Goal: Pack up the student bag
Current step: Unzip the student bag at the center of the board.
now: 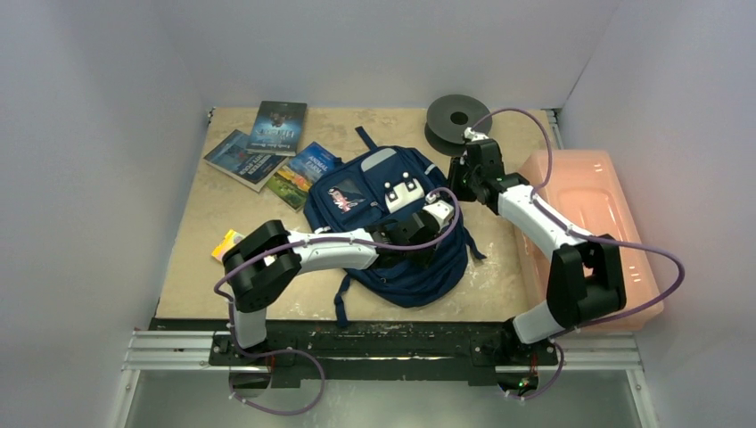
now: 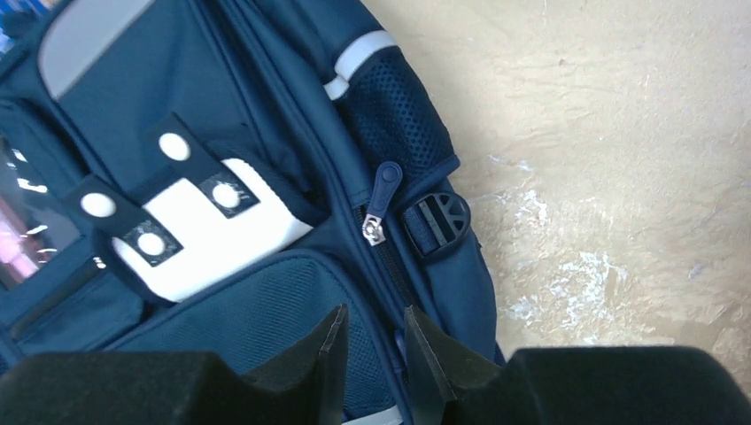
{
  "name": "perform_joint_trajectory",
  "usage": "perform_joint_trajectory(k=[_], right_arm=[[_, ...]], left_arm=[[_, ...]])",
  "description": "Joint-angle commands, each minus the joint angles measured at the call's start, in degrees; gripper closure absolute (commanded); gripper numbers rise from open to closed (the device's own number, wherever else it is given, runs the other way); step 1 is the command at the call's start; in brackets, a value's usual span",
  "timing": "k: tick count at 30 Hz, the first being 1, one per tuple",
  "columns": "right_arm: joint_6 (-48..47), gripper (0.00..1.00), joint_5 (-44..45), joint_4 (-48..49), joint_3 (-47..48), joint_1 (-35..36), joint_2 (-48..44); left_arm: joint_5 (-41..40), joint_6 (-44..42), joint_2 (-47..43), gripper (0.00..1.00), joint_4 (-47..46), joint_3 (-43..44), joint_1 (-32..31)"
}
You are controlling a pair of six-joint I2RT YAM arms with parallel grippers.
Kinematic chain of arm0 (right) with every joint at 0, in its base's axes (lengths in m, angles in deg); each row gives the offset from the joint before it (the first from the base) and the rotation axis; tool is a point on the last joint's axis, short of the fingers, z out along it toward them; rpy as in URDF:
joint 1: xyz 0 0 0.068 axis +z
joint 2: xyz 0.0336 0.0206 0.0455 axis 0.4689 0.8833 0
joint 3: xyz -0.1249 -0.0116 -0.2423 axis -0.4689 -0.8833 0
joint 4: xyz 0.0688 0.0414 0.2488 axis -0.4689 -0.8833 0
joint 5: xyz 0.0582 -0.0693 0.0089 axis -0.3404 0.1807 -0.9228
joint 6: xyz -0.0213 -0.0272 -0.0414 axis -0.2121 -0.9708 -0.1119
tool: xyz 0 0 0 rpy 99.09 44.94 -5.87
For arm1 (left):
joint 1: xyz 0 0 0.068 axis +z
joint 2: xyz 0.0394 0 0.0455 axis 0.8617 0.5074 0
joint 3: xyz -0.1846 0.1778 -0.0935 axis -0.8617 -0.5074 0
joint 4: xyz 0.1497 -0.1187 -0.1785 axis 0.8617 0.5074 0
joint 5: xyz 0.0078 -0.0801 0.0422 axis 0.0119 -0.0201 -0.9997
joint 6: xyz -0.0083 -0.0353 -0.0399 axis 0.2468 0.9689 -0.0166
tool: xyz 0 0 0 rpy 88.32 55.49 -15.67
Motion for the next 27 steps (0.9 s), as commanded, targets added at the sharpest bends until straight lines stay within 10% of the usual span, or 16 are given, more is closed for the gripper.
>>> perform_joint_trajectory(k=[1, 17, 27], right_arm=[[-3.71, 0.67, 0.87, -3.14, 2.44, 0.36, 2.68], [-3.39, 0.78, 2.15, -2.33, -0.13, 1.75, 6.57], [-0.87, 0.68, 2.18, -0.43, -3.33, 1.68, 1.17]], left_arm=[[1.2, 1.46, -1.82, 0.64, -0.31, -2.06, 1.07], [2.82, 2.85, -2.59, 0.68, -2.65, -5.01, 1.95], [3.27, 2.9, -2.59, 0.7, -2.74, -5.3, 2.01]])
